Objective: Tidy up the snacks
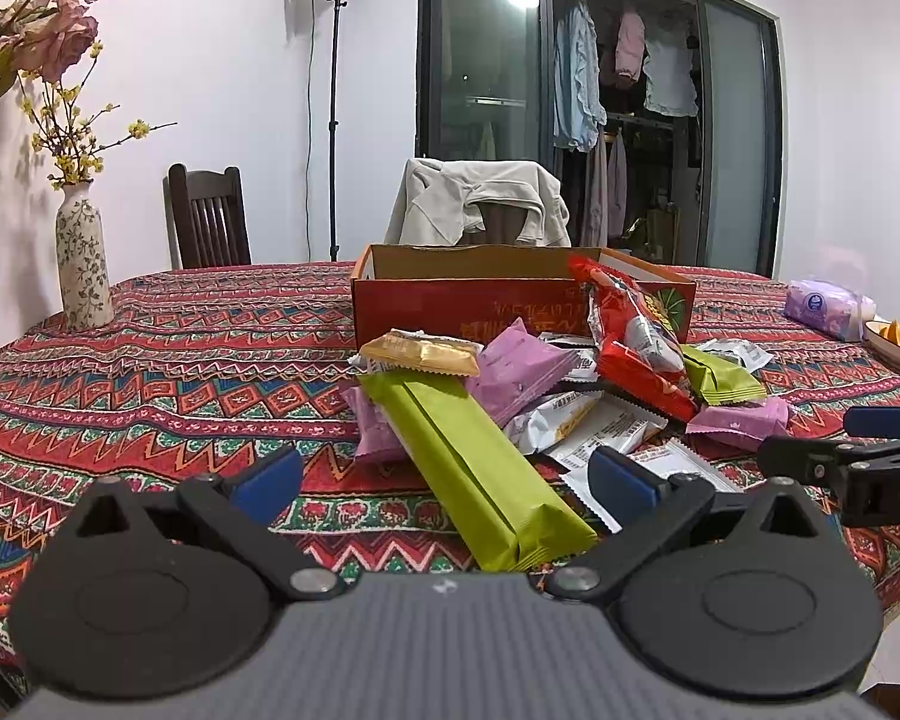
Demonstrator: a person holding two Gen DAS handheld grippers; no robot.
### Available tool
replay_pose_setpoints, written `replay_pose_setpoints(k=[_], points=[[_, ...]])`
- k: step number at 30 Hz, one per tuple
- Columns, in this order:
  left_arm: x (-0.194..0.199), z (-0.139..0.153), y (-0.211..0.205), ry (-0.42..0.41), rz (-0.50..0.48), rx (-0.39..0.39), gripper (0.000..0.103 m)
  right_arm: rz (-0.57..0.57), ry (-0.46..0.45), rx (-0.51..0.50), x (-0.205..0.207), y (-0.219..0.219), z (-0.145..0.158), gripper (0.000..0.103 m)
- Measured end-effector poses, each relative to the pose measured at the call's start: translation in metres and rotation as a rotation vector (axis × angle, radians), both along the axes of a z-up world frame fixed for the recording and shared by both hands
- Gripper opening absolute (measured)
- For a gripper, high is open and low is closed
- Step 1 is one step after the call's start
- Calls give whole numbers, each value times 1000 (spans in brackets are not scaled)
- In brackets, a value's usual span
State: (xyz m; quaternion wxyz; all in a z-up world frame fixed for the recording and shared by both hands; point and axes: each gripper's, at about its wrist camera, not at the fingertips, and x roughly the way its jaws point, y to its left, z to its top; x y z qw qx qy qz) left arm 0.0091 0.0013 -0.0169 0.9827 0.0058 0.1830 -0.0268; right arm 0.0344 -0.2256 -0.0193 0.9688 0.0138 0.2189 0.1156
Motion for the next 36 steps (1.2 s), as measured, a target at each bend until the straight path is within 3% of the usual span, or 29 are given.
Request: replay_pose_setpoints(k=[18,29,36], points=[[-1,-1,4,3,8,-10,103,0,-5,5,0,0,-1,103],[-4,0,20,5,52,-36,103,97,-6,-44,3,37,-2,101],[-5,-2,33,13,79,-53,103,136,42,-88,21,63,-11,93]])
